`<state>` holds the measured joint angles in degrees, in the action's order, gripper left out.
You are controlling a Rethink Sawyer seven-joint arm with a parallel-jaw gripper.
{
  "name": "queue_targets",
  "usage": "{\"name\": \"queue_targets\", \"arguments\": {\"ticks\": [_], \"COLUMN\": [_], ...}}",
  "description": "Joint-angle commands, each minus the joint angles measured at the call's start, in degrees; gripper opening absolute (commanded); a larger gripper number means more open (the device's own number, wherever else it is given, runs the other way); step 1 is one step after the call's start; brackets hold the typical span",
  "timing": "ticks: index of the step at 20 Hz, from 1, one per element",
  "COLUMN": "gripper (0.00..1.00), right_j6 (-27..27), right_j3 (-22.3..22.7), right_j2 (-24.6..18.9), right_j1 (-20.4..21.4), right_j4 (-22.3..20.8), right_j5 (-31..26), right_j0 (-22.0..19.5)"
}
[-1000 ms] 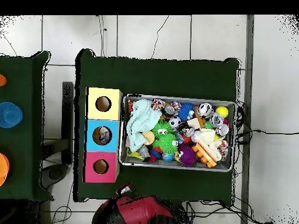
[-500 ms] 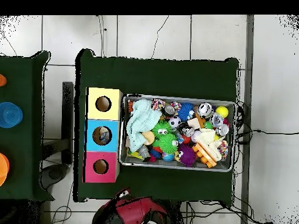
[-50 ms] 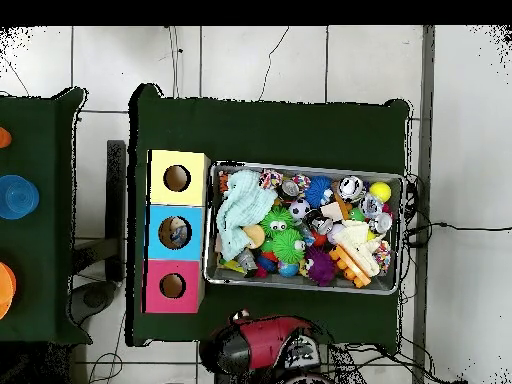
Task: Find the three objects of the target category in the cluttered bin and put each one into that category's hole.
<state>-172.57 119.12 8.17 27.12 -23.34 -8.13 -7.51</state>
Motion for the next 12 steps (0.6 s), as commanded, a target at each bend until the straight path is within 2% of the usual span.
{"name": "queue_targets", "arguments": {"ticks": [1,5,12], "gripper": [1.00,1.00,1.00], "right_j6": [1.77,-0.49,-5.46], "right_j3": [-17.28,-19.37,-20.21], "right_j2": [-3.79,-2.02,2.61], "right_j1": [-10.60,-13.15,-15.41], "right_j4": [1.10,1.58,5.33], "right_j5": [2.83,5.71,8.87], "right_j0": [-2.39,-1.11,3.97]}}
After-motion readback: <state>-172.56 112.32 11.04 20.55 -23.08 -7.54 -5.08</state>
